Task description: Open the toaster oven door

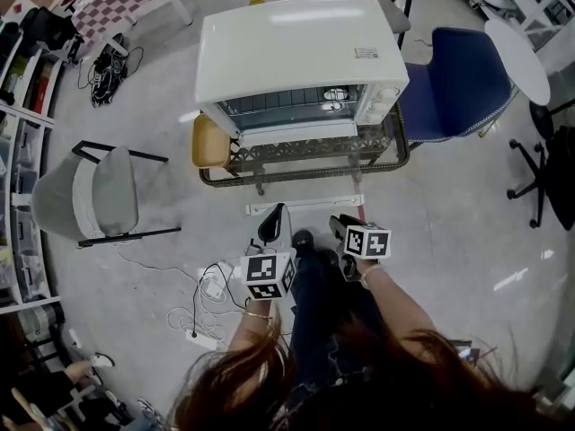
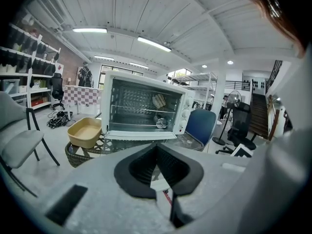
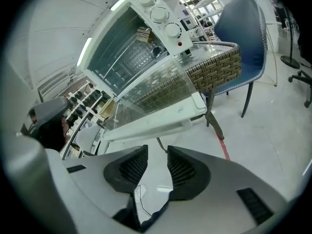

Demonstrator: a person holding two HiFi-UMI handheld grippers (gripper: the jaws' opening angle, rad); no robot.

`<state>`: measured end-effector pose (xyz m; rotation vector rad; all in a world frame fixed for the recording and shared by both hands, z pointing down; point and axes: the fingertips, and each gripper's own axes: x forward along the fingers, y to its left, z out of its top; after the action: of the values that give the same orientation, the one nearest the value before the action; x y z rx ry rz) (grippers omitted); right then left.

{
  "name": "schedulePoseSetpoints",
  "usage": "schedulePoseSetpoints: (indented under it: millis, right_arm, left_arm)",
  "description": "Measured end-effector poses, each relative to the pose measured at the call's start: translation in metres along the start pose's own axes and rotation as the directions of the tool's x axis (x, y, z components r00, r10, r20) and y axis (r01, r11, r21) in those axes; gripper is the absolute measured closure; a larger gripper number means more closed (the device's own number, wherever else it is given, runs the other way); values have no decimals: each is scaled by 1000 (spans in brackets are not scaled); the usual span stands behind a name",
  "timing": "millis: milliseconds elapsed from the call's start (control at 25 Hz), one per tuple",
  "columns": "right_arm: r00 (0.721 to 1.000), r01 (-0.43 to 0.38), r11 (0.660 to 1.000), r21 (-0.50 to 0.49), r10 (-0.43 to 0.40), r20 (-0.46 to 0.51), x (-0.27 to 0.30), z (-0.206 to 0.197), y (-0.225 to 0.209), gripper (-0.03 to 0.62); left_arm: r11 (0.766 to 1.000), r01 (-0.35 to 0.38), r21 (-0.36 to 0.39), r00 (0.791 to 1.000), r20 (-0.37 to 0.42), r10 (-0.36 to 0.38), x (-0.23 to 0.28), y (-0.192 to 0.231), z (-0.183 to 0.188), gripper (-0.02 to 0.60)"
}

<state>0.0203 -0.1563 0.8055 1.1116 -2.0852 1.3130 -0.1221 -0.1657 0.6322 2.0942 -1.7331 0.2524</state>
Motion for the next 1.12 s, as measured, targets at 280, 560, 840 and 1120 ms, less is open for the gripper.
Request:
schedulePoseSetpoints:
  millis: [280, 560, 840, 1120]
  right_arm:
    - [999, -39, 997, -68, 40, 11, -29, 7, 22, 484]
    - [997, -66, 995, -74, 69, 41, -47, 23, 33, 491]
    - [993, -69, 991, -119, 80, 92, -62, 42, 43, 505]
    - [982, -55, 993, -109, 74, 173, -83, 67, 45, 514]
  left_arm:
    - [1000, 6, 20, 1000, -10, -6, -7, -17, 17, 568]
    - [999, 7, 40, 1000, -5, -7, -8, -30, 39, 568]
    - [999, 1, 45, 1000, -1, -1, -9, -40, 54, 568]
    - [999, -18, 38, 999, 27, 17, -17, -42, 74, 568]
